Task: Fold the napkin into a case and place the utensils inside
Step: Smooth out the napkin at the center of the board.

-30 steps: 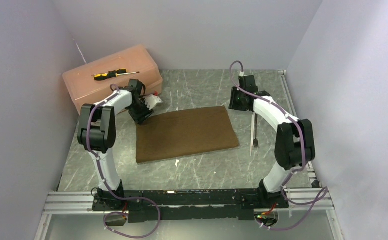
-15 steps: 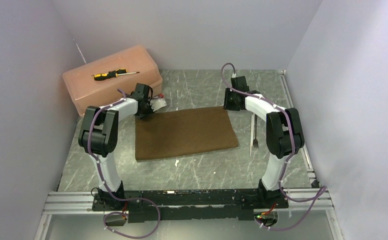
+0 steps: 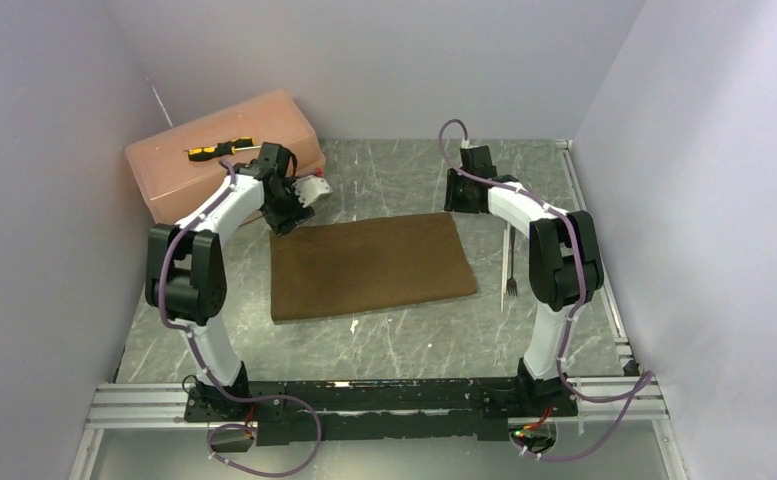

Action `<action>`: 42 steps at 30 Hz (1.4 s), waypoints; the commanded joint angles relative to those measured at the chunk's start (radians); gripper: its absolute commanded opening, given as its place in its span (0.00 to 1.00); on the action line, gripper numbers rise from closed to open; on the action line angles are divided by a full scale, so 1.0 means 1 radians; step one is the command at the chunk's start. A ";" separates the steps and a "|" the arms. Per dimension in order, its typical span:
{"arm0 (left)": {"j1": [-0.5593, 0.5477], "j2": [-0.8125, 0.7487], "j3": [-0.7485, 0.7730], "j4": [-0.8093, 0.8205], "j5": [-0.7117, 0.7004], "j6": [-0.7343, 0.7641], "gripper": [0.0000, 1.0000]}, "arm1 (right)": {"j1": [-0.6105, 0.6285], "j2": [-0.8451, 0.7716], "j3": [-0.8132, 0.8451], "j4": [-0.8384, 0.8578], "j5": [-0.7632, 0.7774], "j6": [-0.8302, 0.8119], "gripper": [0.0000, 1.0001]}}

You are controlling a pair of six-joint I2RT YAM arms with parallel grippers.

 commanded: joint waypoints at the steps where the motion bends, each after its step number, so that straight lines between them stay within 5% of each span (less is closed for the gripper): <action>1: 0.020 -0.026 -0.009 -0.172 0.143 -0.042 0.62 | 0.001 0.056 0.043 0.027 0.010 -0.016 0.42; 9: 0.085 -0.001 -0.125 -0.060 0.082 -0.065 0.54 | 0.000 0.090 0.023 0.058 0.002 -0.013 0.38; 14: 0.084 -0.017 -0.188 0.011 0.064 -0.075 0.40 | 0.001 0.087 0.014 0.068 0.005 -0.013 0.27; 21: 0.084 -0.033 -0.212 0.061 0.080 -0.125 0.03 | -0.002 0.043 -0.007 0.063 0.028 -0.017 0.15; 37: 0.084 -0.118 -0.206 0.098 0.087 -0.153 0.03 | -0.002 -0.031 -0.030 0.068 0.055 -0.014 0.14; 42: 0.081 -0.083 -0.193 0.055 0.167 -0.129 0.46 | -0.002 -0.034 -0.041 0.080 0.030 -0.011 0.16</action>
